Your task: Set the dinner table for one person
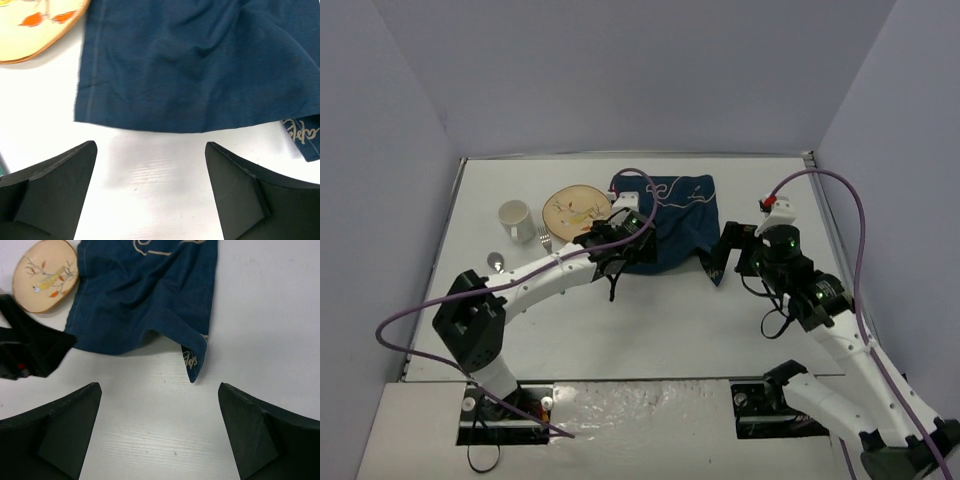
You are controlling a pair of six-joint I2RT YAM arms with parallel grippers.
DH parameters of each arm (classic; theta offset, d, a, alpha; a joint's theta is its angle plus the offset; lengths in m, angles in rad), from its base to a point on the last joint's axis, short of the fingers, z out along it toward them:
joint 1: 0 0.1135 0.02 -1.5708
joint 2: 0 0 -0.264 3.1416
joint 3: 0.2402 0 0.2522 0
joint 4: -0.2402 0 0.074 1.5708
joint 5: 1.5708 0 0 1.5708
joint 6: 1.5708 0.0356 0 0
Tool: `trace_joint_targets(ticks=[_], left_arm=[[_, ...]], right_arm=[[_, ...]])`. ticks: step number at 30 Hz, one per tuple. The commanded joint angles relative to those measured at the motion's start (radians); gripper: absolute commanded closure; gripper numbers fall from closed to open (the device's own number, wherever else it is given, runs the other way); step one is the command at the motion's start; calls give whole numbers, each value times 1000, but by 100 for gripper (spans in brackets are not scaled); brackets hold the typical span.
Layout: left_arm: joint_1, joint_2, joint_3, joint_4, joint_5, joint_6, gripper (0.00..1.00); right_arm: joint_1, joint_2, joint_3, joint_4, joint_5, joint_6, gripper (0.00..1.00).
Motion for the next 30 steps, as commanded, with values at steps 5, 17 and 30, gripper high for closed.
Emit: trace_joint_targets(ticks=[5,17,30], left_arm=[[114,-136,-134,93,83,-32,13],[204,63,-70,85,25,-74,16],[211,241,19,45,33,-51,20]], right_arm=[[2,221,1,77,115,42,0],[-6,223,-85,161,90,92,0],[-9,139,-158,194,66,90,0]])
